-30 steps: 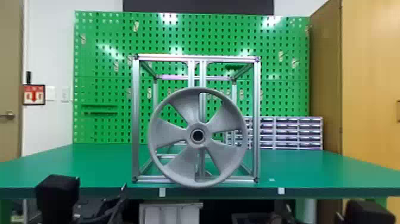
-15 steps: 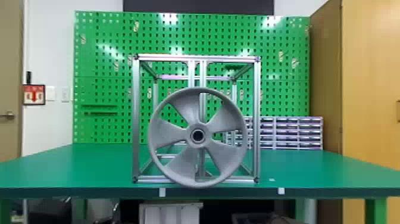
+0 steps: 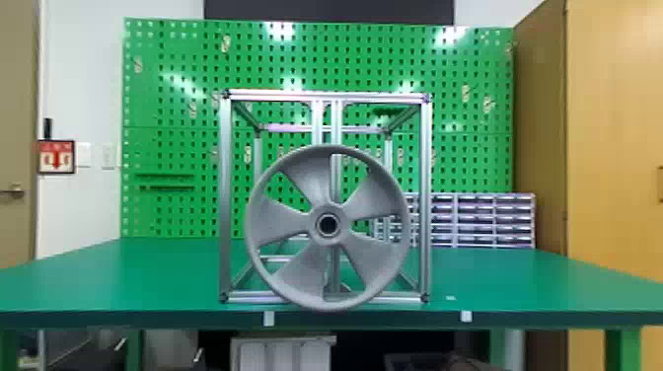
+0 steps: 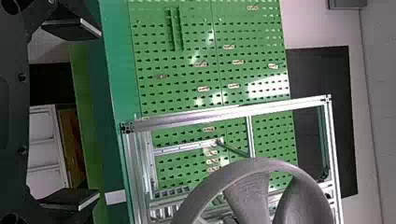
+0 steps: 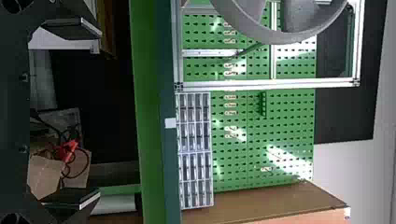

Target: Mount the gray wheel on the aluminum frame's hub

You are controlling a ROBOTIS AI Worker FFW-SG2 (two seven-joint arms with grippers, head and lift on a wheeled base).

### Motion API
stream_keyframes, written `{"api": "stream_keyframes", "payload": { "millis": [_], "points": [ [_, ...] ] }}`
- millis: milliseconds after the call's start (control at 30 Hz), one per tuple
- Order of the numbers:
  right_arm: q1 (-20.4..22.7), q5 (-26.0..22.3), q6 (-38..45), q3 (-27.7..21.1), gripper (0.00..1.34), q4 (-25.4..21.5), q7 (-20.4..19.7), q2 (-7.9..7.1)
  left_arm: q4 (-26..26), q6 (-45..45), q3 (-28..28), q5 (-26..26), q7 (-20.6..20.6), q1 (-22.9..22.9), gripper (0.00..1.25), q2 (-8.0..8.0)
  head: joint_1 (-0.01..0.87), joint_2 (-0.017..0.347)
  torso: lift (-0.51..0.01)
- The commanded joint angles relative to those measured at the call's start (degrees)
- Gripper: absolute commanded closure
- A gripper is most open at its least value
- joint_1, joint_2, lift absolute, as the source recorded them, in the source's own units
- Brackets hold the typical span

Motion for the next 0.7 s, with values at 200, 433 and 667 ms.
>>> {"api": "stream_keyframes", "payload": {
  "millis": [200,433,667],
  "points": [
    [1.04,1.48,-1.43,-0.72,0.11,0.81,0.00,0.51,0.45,-1.12,0.49,-1.44,0.02,0.90,0.10,-0.72,-0.005,0.006,-0.499],
    [1.04,2.80,-1.34,-0.55,0.11,1.34,0.00,0.77,1.33,-1.56,1.10,-2.14,0.02,0.73,0.11,-1.25,-0.005,0.006,-0.499],
    [1.04,2.98,-0.99,-1.07,0.12,1.96,0.00,1.21,1.69,-1.91,2.16,-2.67,0.02,1.78,0.11,-1.86,-0.005,0.006,-0.499]
  ]
}}
